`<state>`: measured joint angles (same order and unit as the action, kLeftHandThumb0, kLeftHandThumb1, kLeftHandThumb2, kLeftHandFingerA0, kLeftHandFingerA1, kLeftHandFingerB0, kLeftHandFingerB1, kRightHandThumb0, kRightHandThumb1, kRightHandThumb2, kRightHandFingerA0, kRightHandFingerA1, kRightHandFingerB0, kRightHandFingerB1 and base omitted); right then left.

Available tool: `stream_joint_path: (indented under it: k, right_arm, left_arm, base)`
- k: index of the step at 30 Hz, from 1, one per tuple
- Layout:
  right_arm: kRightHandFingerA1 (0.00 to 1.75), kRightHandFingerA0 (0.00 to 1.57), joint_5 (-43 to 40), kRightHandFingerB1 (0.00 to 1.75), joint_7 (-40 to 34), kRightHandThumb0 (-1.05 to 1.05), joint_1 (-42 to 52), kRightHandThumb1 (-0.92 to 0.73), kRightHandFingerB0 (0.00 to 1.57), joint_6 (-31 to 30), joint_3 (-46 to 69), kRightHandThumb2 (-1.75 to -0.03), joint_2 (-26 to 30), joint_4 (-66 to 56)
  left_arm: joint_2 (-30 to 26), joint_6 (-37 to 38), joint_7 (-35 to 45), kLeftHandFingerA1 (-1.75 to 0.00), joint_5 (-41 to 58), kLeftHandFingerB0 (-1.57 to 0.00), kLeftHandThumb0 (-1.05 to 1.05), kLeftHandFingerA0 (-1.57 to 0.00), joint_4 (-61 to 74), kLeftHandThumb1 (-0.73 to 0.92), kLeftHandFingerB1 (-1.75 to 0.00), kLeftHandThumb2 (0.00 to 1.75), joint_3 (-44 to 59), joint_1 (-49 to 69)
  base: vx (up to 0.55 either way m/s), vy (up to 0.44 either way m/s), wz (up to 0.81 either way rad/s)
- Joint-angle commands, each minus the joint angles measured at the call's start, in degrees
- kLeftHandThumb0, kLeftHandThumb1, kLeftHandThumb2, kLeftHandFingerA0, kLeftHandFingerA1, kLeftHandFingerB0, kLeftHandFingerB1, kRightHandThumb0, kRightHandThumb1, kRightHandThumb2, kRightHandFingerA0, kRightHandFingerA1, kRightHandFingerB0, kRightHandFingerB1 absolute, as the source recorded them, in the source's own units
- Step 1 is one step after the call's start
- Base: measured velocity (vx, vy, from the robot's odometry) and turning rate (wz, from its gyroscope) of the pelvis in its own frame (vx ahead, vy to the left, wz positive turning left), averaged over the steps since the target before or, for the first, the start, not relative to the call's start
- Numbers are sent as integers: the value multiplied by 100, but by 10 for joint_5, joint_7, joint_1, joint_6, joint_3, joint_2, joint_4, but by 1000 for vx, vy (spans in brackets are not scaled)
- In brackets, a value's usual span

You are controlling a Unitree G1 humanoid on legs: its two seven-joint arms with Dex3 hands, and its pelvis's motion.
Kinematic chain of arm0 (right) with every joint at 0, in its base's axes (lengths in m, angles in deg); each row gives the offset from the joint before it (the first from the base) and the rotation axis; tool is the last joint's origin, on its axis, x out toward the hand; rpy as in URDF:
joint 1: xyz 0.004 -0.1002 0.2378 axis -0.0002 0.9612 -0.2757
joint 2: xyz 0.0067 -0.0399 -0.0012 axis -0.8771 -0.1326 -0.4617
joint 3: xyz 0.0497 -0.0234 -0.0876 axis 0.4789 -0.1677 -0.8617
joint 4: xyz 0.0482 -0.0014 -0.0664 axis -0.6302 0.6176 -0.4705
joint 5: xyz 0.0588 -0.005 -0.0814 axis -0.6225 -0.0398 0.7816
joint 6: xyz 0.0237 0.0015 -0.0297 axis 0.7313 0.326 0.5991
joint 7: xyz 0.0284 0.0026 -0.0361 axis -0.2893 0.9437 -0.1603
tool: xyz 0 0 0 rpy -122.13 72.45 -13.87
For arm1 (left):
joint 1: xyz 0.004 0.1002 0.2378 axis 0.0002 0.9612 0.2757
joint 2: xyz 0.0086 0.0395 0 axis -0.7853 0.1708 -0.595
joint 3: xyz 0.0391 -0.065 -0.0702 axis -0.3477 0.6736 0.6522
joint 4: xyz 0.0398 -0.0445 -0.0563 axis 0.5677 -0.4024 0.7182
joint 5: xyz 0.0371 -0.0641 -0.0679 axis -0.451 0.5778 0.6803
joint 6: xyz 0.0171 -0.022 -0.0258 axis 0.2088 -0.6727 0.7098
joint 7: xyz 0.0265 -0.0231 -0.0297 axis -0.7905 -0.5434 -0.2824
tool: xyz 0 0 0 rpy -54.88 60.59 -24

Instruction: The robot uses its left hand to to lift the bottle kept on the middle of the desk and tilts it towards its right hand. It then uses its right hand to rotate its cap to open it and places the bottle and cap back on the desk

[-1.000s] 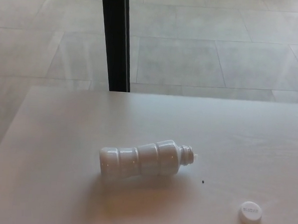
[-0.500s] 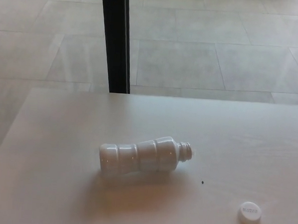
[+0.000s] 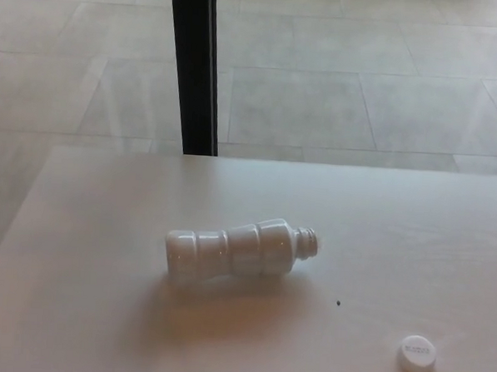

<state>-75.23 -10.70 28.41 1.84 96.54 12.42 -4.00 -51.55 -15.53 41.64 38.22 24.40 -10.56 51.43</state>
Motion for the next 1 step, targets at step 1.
stream_joint_path:
  k: [1]
  right_arm:
    - [50, 43, -23, 35, 12, -74, 5, -82, 32, 16, -21, -65, 6, -1]
  left_arm:
    - [-13, 38, -24, -84, 60, -20, -88, -33, -4, 79, -68, 64, -2, 3]
  base:
    - [0, 0, 0]
